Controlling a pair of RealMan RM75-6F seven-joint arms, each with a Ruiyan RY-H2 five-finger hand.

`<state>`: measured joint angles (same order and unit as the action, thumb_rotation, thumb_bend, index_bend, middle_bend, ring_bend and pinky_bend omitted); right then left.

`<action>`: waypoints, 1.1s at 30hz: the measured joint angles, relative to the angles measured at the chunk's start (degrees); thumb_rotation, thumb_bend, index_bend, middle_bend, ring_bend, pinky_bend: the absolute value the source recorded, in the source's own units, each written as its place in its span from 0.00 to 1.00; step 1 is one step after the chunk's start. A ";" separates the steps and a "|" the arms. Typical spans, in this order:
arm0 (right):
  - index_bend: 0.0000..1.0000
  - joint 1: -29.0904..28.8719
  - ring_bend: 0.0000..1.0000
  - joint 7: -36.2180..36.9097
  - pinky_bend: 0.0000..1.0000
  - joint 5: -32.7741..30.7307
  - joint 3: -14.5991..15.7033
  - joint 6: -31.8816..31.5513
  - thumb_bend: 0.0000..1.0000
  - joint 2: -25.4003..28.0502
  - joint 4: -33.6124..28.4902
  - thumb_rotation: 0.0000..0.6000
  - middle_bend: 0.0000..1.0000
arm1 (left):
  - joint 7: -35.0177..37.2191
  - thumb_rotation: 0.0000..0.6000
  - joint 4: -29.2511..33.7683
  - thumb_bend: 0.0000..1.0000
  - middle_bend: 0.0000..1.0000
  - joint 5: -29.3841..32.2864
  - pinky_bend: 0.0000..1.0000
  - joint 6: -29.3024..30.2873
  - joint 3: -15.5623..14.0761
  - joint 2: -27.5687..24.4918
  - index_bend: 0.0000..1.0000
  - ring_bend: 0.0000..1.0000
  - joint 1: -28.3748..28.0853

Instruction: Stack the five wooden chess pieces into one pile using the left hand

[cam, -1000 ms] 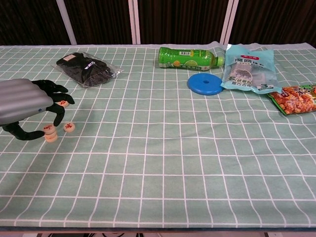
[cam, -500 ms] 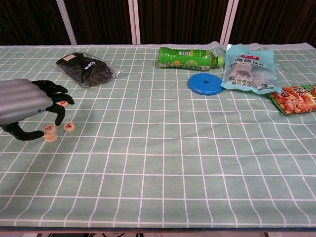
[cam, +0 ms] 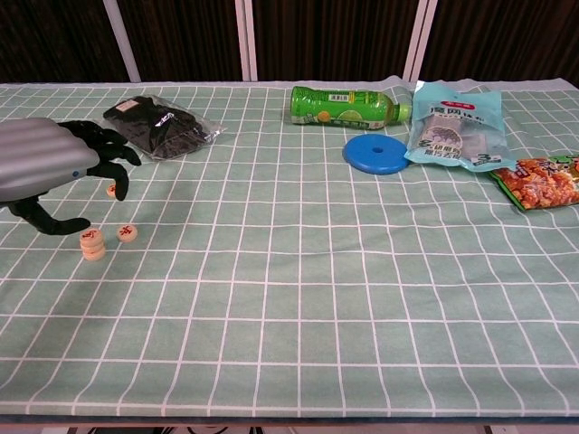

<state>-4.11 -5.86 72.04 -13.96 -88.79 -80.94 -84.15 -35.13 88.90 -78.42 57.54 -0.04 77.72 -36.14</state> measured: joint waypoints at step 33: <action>0.06 -0.18 0.02 1.00 0.00 -0.65 -0.56 0.74 0.25 0.68 0.25 1.00 0.00 | -23.11 1.00 7.23 0.25 0.09 18.11 0.06 6.47 2.51 7.59 0.39 0.00 0.70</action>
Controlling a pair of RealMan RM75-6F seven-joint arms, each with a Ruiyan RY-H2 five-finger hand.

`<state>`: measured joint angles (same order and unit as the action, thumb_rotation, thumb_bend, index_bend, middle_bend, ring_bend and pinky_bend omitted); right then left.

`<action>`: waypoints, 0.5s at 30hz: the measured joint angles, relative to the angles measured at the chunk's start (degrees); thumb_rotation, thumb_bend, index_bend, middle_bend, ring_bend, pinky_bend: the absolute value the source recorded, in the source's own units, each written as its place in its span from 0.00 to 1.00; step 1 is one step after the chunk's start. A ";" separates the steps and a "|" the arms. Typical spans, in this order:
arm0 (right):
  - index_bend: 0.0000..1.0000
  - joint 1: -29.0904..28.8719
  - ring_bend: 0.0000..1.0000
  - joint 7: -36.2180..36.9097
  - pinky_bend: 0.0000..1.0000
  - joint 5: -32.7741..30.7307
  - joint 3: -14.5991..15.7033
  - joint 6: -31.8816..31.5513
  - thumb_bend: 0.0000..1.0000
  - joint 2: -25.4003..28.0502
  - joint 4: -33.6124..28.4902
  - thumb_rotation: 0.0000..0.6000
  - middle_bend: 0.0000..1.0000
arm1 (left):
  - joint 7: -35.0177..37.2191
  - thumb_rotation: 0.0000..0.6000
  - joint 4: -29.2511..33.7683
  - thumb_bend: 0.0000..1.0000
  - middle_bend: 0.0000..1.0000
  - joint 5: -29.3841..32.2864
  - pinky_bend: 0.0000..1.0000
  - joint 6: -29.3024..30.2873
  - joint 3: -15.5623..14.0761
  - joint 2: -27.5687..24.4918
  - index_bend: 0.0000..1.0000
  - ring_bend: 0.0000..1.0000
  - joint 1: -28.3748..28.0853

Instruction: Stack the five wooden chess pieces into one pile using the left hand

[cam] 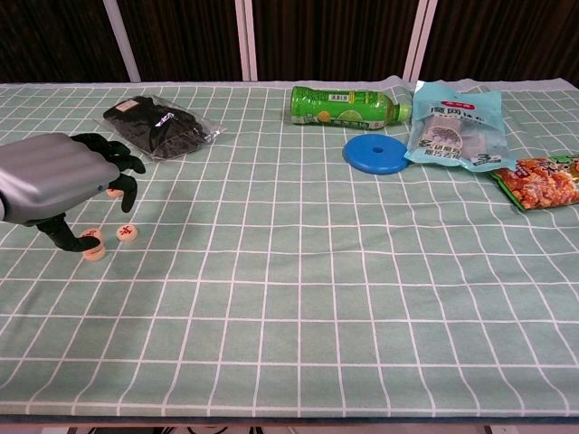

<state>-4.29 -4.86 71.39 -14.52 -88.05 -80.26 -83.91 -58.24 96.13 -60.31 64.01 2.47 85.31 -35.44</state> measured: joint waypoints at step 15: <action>0.06 -0.12 0.02 0.24 0.00 -0.27 -0.23 0.21 0.25 0.21 0.01 1.00 0.00 | -1.57 1.00 -2.12 0.25 0.09 1.98 0.06 1.37 0.05 3.21 0.40 0.00 -0.85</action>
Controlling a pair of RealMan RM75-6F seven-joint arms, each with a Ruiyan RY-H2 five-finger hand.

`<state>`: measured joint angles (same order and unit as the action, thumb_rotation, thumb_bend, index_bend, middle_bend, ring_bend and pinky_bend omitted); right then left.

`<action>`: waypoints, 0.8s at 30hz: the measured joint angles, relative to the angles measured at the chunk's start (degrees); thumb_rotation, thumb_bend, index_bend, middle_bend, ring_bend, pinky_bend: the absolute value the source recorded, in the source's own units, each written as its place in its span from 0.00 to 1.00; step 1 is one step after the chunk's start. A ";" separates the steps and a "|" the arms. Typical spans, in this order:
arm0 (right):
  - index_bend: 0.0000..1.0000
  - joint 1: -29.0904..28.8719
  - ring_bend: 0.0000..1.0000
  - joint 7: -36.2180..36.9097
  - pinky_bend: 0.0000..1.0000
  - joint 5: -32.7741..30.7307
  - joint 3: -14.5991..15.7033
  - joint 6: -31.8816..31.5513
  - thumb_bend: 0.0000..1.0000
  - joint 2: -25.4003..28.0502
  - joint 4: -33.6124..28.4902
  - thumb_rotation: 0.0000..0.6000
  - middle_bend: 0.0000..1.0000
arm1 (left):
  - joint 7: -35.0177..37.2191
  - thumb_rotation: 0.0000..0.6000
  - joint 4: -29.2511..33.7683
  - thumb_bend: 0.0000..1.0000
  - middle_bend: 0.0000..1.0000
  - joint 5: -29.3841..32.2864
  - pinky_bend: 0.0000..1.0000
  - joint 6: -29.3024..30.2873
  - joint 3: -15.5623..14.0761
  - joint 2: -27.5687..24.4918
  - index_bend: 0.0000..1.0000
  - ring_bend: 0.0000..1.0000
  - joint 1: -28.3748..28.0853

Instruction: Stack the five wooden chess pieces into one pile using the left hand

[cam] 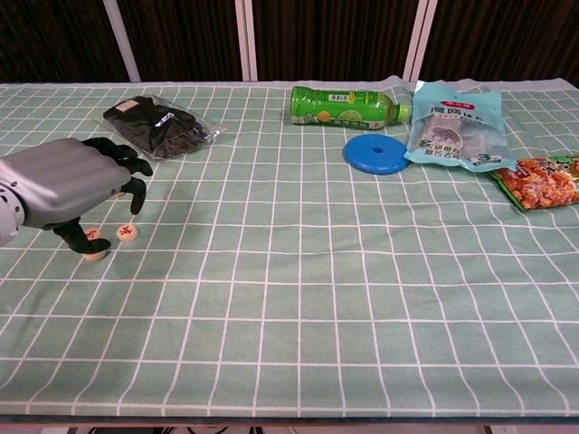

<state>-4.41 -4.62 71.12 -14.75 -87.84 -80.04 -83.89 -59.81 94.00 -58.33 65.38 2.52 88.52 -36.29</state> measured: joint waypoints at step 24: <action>0.06 -0.12 0.02 0.55 0.00 -0.65 -0.40 0.29 0.25 0.23 -0.16 1.00 0.00 | -0.49 1.00 -4.37 0.25 0.09 1.75 0.06 1.47 -0.01 4.06 0.41 0.00 -0.86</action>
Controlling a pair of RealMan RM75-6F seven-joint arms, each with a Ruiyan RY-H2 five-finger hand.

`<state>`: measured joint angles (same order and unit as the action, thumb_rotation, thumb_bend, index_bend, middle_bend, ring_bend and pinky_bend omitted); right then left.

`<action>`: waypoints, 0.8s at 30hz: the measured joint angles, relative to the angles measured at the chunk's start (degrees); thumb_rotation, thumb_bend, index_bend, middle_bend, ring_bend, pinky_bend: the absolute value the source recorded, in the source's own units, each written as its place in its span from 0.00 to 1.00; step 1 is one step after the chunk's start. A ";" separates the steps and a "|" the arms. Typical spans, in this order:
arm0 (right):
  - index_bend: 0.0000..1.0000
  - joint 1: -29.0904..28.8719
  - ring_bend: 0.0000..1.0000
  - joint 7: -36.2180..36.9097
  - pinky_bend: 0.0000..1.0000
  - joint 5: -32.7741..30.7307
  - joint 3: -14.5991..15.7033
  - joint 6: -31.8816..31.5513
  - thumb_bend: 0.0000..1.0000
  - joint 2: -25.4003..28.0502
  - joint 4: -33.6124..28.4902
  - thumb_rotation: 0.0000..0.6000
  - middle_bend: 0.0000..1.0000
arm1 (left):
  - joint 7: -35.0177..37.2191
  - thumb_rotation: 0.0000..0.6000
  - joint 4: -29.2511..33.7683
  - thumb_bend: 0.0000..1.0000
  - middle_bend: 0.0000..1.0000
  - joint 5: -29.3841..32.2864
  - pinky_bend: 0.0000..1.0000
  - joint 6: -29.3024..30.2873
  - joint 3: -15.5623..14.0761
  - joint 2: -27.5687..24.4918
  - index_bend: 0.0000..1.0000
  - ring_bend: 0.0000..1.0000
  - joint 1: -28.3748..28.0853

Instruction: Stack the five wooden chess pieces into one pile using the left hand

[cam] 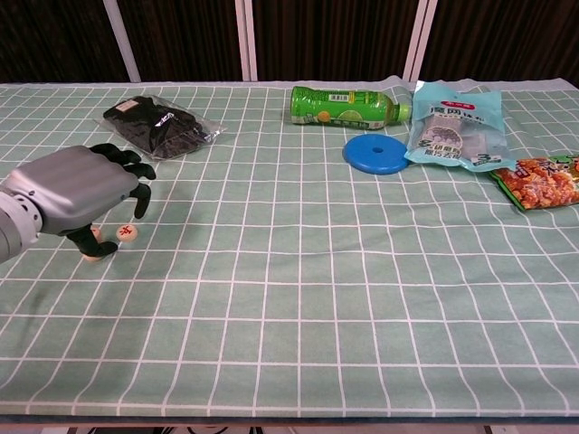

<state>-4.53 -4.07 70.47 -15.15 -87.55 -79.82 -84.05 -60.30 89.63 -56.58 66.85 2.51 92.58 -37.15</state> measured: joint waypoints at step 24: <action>0.06 0.26 0.02 0.41 0.00 -0.73 -0.43 -0.43 0.25 0.11 -0.73 1.00 0.00 | -1.30 1.00 -1.42 0.25 0.09 0.93 0.06 0.62 -0.46 1.26 0.45 0.00 -0.83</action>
<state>-4.27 -3.66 69.74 -15.58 -87.98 -79.71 -84.78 -61.60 88.21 -55.65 67.47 2.04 93.84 -37.98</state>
